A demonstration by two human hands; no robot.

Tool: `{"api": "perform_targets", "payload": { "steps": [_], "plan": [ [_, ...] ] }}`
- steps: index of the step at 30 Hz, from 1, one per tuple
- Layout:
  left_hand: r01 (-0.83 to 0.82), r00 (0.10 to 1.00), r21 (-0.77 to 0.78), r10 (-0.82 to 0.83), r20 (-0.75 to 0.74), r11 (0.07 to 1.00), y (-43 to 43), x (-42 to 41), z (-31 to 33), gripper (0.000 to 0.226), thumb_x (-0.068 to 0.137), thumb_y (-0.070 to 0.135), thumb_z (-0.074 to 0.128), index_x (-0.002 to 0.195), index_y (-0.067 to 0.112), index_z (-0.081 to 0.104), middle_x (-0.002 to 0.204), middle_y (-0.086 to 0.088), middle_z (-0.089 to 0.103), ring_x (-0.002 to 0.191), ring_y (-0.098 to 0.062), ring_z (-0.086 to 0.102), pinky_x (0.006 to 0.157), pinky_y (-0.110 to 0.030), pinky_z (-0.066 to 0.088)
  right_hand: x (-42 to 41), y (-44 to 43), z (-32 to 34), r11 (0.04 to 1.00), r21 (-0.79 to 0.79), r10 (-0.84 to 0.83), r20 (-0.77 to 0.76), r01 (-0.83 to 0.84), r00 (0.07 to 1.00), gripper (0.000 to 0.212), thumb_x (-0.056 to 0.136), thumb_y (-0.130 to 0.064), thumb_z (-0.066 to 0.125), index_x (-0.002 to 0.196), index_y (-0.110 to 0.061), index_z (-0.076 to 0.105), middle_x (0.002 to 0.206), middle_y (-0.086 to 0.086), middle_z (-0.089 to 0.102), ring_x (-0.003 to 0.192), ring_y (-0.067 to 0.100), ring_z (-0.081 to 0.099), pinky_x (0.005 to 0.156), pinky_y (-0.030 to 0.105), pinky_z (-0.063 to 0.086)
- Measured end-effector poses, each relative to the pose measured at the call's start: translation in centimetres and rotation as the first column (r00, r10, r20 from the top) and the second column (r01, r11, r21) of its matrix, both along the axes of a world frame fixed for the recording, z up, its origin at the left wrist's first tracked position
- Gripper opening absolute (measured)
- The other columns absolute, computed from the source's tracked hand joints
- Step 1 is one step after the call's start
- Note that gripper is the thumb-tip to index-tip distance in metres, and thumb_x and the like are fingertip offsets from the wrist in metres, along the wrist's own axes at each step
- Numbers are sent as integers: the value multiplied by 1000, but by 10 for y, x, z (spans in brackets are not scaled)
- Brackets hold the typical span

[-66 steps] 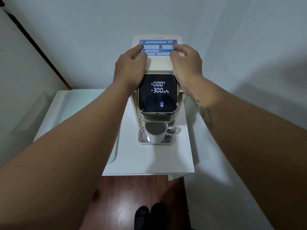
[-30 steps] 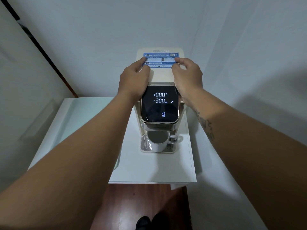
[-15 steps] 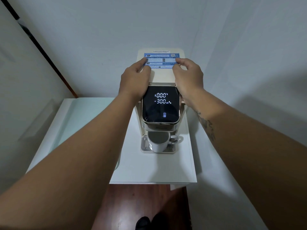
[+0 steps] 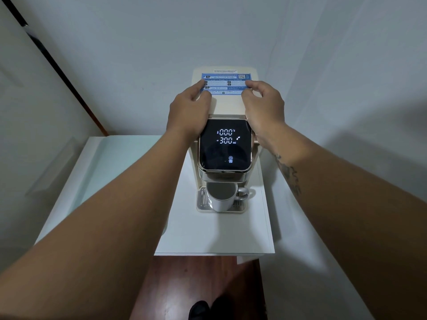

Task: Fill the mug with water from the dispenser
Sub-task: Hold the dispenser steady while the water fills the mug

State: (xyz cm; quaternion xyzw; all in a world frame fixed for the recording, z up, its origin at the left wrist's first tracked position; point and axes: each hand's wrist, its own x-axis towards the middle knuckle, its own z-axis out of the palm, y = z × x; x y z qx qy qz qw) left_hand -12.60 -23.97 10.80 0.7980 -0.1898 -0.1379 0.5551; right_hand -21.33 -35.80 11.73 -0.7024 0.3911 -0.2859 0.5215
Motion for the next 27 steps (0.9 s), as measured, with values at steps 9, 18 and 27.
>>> {"api": "perform_targets", "payload": {
  "steps": [9,18,27],
  "plan": [
    [-5,1000,2,5,2,1000,-1,0,1,54,90,38,44,143,35,58,145,13,60,131,-13,56,114,-37,43,0,0,0,1000,-8,4,-3,-4,1000,35,92,-27,53,123,-30,67,100,-19,59,83,4,64,85,27,56],
    [-7,1000,6,7,3,1000,0,0,1,54,90,36,44,143,35,58,144,14,61,130,-11,56,114,-35,43,1,0,-1,1000,-4,-1,-1,1,1000,37,89,-27,53,123,-31,68,109,-14,64,83,16,67,84,34,58],
    [-8,1000,9,8,4,1000,-1,1,-1,53,91,37,44,143,36,58,143,13,62,130,-13,57,114,-37,44,0,0,1,1000,-4,5,-8,-5,1000,36,91,-26,53,123,-31,67,103,-18,59,87,12,67,87,34,59]
  ]
}}
